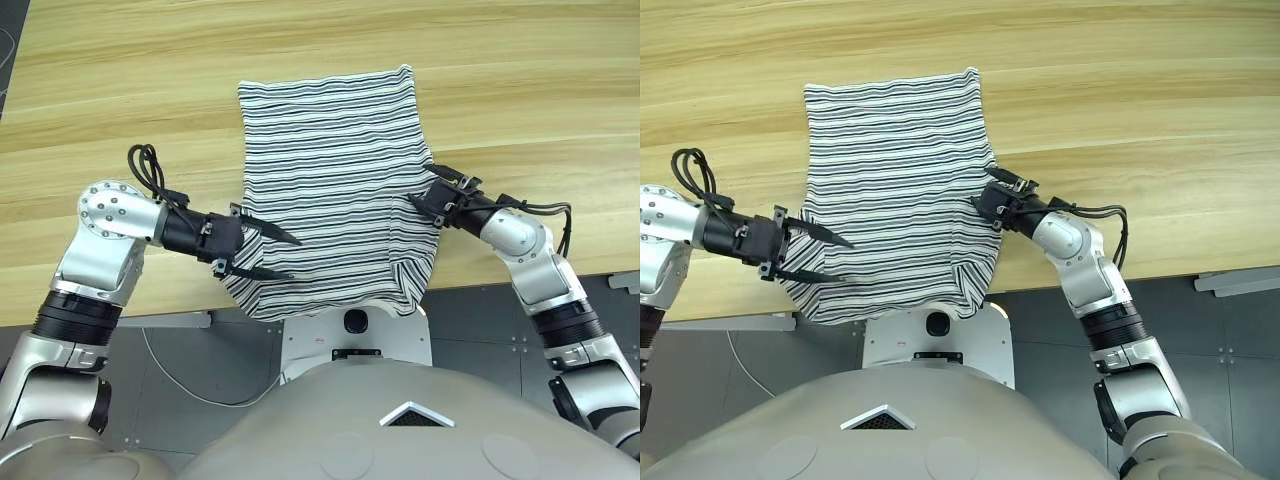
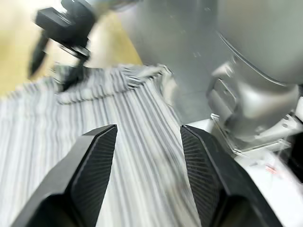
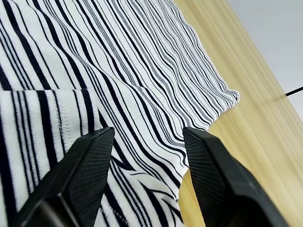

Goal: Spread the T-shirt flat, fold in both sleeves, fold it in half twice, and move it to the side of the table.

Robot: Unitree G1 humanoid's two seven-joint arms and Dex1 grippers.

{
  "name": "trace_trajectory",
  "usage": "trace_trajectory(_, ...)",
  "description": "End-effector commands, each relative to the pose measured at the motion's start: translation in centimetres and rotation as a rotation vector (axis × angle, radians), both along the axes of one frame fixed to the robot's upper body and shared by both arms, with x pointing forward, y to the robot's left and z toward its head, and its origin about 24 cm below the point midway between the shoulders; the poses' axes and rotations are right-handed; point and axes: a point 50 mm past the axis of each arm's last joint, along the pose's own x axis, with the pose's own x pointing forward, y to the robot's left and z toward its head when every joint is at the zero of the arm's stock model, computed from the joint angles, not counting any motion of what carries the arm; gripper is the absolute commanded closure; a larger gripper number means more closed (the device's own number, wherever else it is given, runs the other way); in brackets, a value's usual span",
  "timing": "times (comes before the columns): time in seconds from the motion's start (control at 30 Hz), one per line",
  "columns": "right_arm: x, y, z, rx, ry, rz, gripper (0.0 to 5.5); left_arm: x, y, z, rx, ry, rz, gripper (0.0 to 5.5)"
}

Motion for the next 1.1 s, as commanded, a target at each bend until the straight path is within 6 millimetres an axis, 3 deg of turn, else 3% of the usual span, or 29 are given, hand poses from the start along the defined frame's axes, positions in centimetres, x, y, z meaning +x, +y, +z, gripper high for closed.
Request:
trace_trajectory(0.03, -0.8, 0.6, -0.6, 0.042, 0.006, -0.016, 2.82, 3.4, 0.4, 2.3, -0.139, -0.196, 0.482, 3.01)
trace_trajectory(0.13, -1.6, 0.5, -0.9, 0.067, 0.007, -0.045, 2.82, 2.2, 2.0, 2.0, -0.156, -0.189, 0.769, 3.01)
trace_trajectory(0.23, -2.0, 0.5, -1.4, 0.086, 0.01, -0.07, 2.82, -1.3, 3.8, 0.6, -0.054, -0.111, 0.92, 3.01)
trace_trajectory(0.37, -2.2, 0.8, -2.0, 0.131, 0.007, -0.12, 2.82, -5.7, 6.9, -1.2, 0.066, 0.047, 0.89, 3.01)
trace_trajectory(0.47, -2.2, 1.4, -2.5, 0.179, -0.002, -0.167, 2.82, -8.0, 9.3, -2.9, 0.043, 0.183, 0.969, 3.01)
trace_trajectory(0.63, -1.6, 1.9, -2.7, 0.227, -0.027, -0.227, 2.82, -12.7, 8.8, -6.7, 0.035, 0.488, 0.988, 3.01)
trace_trajectory(0.73, -1.5, 2.5, -2.8, 0.236, -0.028, -0.215, 2.82, -13.1, 9.1, -7.2, 0.057, 0.502, 1.025, 3.01)
trace_trajectory(1.1, -1.5, 2.2, -1.6, 0.236, -0.085, -0.181, 2.82, -11.0, 9.6, -8.4, 0.084, 0.462, 1.19, 3.01)
